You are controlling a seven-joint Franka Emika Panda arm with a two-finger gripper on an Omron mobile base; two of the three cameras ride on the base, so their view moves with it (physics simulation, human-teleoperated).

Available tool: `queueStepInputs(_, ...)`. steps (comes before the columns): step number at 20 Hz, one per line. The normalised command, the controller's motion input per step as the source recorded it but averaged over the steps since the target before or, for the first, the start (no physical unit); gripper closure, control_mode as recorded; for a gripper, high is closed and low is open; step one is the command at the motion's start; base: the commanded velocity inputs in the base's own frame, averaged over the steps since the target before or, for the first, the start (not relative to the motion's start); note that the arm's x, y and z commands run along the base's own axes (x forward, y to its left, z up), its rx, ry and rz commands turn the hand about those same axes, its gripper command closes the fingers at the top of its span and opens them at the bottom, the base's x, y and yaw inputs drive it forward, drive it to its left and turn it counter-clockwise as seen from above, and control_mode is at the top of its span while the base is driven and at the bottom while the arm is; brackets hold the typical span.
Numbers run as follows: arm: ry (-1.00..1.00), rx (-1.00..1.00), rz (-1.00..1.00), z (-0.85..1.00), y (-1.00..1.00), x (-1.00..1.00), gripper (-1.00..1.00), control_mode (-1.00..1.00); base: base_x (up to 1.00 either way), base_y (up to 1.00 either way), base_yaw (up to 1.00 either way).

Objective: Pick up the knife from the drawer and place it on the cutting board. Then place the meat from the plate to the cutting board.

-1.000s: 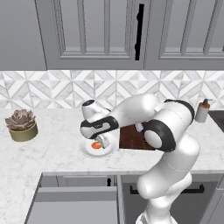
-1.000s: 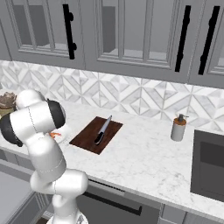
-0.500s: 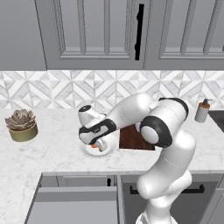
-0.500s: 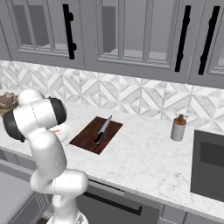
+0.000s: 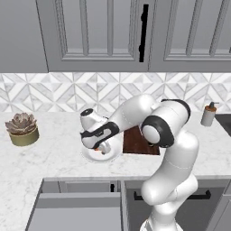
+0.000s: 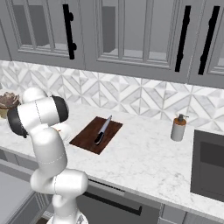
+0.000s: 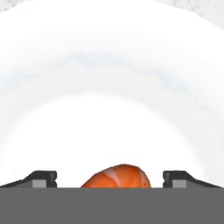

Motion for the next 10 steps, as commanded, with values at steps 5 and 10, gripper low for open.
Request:
queueStepInputs(5, 0.0, 0.0, 0.16, -0.23, 0.0, 0.12, 1.0, -1.0, 0.0, 0.0, 0.0)
queueStepInputs(10, 0.0, 0.0, 0.17, -0.17, 0.0, 0.03, 1.0, -1.0, 0.0, 0.0, 0.0)
